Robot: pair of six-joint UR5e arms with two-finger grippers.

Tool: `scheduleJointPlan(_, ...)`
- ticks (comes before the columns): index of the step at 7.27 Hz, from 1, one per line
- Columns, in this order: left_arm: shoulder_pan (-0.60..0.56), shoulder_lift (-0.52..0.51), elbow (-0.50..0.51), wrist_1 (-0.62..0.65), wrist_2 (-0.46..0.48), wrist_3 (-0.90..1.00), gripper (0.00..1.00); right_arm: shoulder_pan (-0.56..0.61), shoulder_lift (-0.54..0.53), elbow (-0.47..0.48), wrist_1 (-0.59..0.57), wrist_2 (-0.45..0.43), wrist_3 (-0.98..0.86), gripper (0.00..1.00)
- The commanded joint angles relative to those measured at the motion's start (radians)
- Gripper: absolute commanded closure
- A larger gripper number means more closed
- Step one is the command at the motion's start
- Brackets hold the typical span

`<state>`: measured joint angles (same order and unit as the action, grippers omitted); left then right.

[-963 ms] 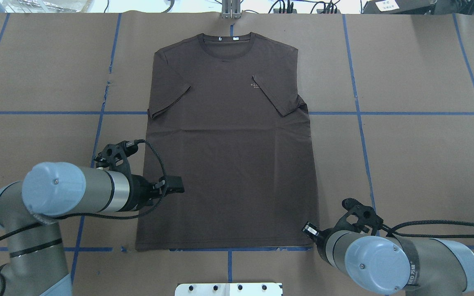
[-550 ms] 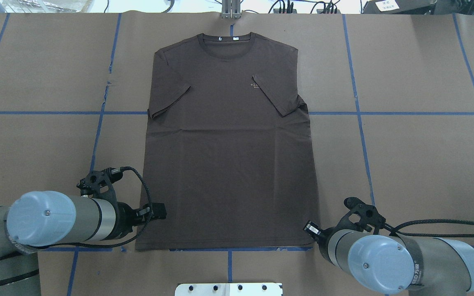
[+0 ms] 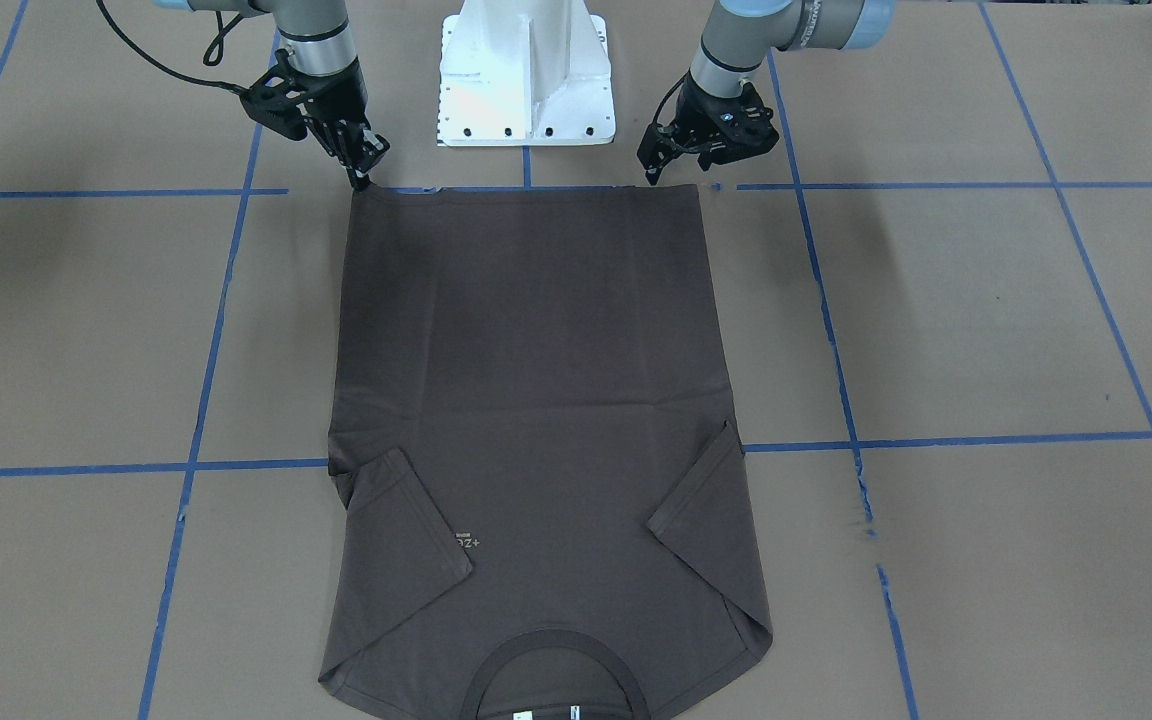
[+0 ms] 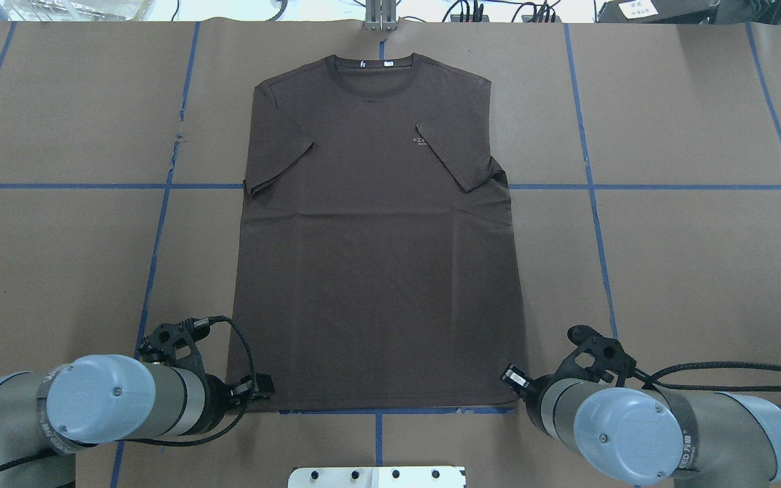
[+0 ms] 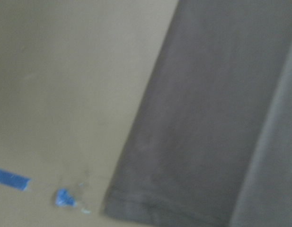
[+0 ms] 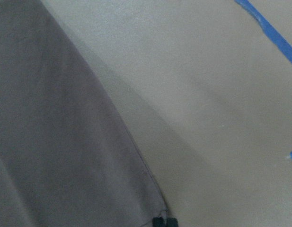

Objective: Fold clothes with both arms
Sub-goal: 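Grasp both hem corners with the left and right grippers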

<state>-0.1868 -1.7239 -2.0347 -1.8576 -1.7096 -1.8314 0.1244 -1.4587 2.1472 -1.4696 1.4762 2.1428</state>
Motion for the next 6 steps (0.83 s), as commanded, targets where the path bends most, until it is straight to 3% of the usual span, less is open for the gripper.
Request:
scheduleJointPlan(1,0.006,-0.002,0.005,0.015,0.013,0.000,0.18,0.000,0.000,-0.001,0.000,-0.001,0.000,1.00)
scheduleJointPlan(2,0.006,0.000,0.004,0.018,0.054,0.001,0.19,0.000,0.000,0.000,0.000,-0.001,0.000,1.00)
scheduleJointPlan(6,0.006,0.006,0.007,0.037,0.071,0.006,0.22,0.000,0.000,0.000,0.000,-0.001,0.000,1.00)
